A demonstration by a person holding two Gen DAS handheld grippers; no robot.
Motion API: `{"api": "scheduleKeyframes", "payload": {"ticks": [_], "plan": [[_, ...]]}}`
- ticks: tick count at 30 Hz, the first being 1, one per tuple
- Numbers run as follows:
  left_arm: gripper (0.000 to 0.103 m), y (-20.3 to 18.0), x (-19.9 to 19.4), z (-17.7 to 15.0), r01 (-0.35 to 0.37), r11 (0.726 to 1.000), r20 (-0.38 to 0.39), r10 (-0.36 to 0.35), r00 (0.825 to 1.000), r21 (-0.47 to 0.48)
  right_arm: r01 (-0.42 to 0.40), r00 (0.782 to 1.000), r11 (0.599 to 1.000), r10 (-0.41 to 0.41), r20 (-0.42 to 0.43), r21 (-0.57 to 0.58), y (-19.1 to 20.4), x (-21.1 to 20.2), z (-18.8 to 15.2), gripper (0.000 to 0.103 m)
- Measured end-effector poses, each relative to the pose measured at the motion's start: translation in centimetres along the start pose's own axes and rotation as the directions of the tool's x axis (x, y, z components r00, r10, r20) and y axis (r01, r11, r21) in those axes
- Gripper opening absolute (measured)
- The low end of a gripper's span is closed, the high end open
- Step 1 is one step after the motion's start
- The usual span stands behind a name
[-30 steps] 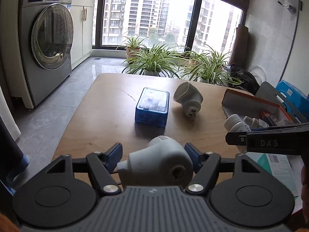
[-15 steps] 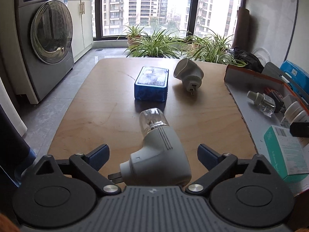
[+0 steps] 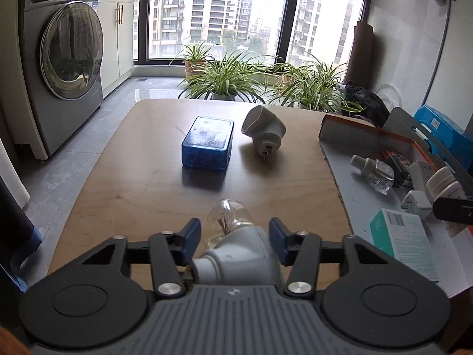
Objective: Organize rigid objects
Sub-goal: 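Carry the white diffuser over the tray with the left tool while the right tool carries the pill bottle there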
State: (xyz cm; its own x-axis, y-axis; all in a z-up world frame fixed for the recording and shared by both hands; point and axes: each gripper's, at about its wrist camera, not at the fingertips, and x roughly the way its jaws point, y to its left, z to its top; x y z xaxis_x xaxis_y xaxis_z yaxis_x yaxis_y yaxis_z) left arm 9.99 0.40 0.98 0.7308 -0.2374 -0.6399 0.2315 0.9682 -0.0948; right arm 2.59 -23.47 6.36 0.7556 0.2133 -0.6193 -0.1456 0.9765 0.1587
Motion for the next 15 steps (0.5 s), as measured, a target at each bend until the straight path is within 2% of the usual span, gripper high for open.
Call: {"api": "scheduleKeyframes", "payload": {"ticks": [1, 2, 4, 5, 6, 8, 10, 12, 15], "plan": [[0.032, -0.6, -0.4, 0.3, 0.006, 1.0, 0.013, -0.007, 1.0, 0.012, 0.001, 1.0, 1.0, -0.001, 0.003, 0.002, -0.1, -0.2, 0.0, 0.04], [0.036, -1.0, -0.7, 0.5, 0.009, 1.0, 0.02, -0.01, 1.0, 0.024, 0.004, 1.0, 1.0, -0.005, 0.005, 0.006, -0.3, -0.4, -0.1, 0.04], [0.044, -1.4, -0.1, 0.5, -0.009, 1.0, -0.006, 0.009, 1.0, 0.027, 0.01, 1.0, 1.0, -0.01, 0.008, 0.013, -0.6, -0.9, -0.2, 0.04], [0.051, -1.1, 0.1, 0.2, -0.013, 1.0, -0.011, 0.013, 1.0, 0.005, 0.013, 1.0, 1.0, -0.013, 0.011, 0.014, -0.8, -1.2, -0.3, 0.04], [0.065, -0.7, 0.1, -0.2, -0.014, 1.0, -0.011, 0.014, 1.0, -0.016, 0.015, 1.0, 1.0, -0.015, 0.016, 0.014, -1.0, -1.5, -0.5, 0.04], [0.082, 0.0, 0.1, -1.2, -0.025, 0.999, -0.027, 0.024, 0.999, -0.046, 0.026, 0.999, 1.0, -0.027, 0.019, 0.015, -1.5, -2.0, -0.8, 0.04], [0.085, 0.1, -0.1, -2.2, -0.007, 1.0, -0.04, 0.006, 0.999, -0.017, 0.03, 0.999, 0.999, -0.031, 0.019, 0.026, -1.9, -2.2, -1.0, 0.04], [0.096, -0.2, -0.2, -3.0, -0.039, 0.998, -0.036, 0.041, 0.999, 0.041, 0.03, 0.999, 0.999, -0.03, 0.02, 0.035, -2.1, -2.2, -1.1, 0.04], [0.096, -0.5, 0.7, -3.7, -0.072, 0.987, -0.04, 0.078, 0.996, 0.141, 0.026, 0.999, 0.999, -0.027, 0.023, 0.04, -2.3, -2.3, -1.3, 0.04]]}}
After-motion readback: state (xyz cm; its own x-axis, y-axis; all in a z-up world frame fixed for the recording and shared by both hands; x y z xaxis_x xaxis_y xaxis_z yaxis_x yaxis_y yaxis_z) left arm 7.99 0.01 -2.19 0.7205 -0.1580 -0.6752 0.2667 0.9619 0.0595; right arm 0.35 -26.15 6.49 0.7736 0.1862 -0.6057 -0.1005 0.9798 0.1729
